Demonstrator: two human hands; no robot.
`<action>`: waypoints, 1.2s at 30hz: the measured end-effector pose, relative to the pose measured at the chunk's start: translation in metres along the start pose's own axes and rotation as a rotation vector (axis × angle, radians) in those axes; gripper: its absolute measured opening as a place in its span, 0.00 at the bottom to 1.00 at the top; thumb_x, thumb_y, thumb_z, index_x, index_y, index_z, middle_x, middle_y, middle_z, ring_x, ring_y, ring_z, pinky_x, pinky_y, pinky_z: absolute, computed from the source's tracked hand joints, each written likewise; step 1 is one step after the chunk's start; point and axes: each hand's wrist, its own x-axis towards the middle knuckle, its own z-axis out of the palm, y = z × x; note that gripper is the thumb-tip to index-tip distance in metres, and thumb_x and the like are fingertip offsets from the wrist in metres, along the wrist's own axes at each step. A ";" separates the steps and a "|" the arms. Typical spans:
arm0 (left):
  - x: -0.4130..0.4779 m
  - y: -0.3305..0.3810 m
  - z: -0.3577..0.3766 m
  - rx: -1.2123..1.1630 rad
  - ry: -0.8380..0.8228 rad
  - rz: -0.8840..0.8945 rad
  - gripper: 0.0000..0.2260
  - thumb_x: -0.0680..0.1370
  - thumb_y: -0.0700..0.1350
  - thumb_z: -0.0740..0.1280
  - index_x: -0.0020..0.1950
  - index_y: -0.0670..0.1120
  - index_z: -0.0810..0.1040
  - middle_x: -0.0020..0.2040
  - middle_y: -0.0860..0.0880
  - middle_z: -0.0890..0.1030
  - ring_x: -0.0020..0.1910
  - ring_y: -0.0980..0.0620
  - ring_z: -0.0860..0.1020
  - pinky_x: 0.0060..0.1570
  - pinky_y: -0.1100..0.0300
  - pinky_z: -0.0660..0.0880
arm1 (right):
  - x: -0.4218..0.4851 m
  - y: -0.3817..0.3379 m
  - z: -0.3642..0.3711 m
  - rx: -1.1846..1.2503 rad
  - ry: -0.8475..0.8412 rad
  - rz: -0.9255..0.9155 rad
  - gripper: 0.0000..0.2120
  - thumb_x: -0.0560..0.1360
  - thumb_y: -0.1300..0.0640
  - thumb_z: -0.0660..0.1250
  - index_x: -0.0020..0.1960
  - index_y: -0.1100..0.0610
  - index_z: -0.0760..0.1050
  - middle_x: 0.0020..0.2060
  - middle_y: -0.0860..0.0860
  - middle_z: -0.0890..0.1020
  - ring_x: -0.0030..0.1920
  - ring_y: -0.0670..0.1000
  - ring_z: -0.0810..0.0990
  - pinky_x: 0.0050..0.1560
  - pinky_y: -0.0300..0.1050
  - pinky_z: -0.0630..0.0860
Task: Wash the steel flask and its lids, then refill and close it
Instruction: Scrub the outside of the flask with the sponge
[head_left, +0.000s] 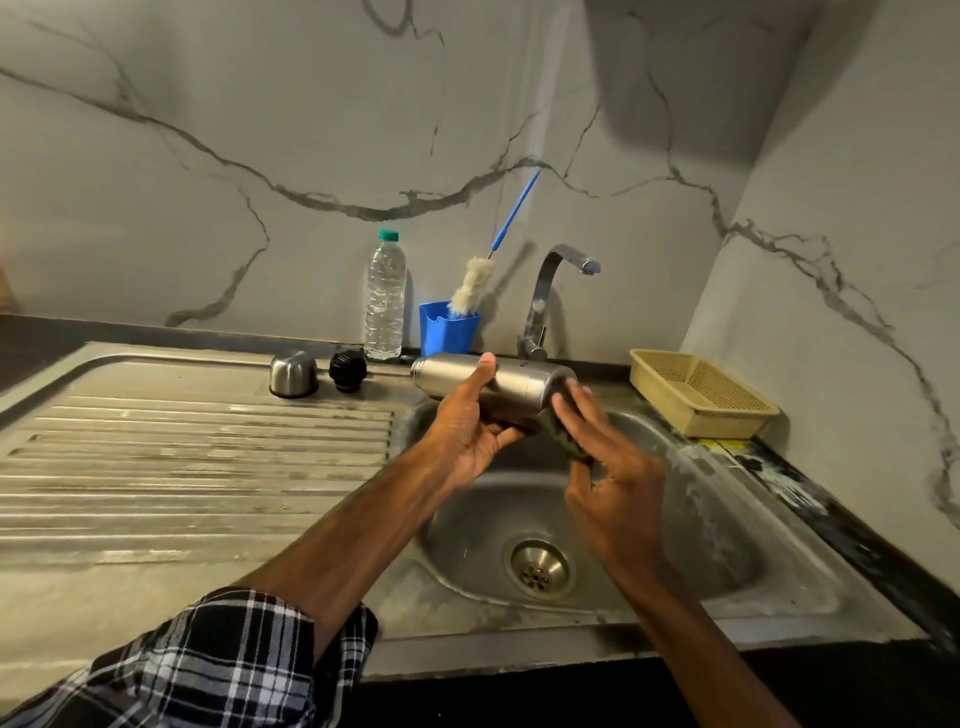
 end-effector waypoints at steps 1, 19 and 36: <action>0.000 -0.002 0.000 0.024 -0.004 -0.006 0.22 0.79 0.47 0.71 0.68 0.42 0.69 0.61 0.36 0.81 0.58 0.39 0.82 0.49 0.43 0.83 | 0.004 0.001 -0.001 0.005 0.036 0.081 0.32 0.69 0.78 0.69 0.70 0.57 0.74 0.68 0.53 0.76 0.66 0.52 0.77 0.61 0.51 0.78; 0.006 -0.002 -0.003 0.211 0.076 0.101 0.27 0.78 0.52 0.72 0.71 0.39 0.69 0.63 0.37 0.80 0.60 0.41 0.81 0.50 0.46 0.83 | -0.007 -0.002 0.002 -0.029 -0.147 -0.054 0.33 0.70 0.77 0.67 0.71 0.56 0.72 0.72 0.50 0.71 0.75 0.51 0.67 0.71 0.42 0.69; 0.009 0.006 -0.006 0.432 0.040 0.125 0.25 0.78 0.53 0.72 0.67 0.41 0.67 0.62 0.39 0.81 0.57 0.42 0.83 0.51 0.42 0.83 | 0.014 0.009 0.000 0.130 -0.078 0.149 0.31 0.69 0.79 0.59 0.65 0.54 0.79 0.63 0.45 0.79 0.67 0.36 0.72 0.71 0.47 0.71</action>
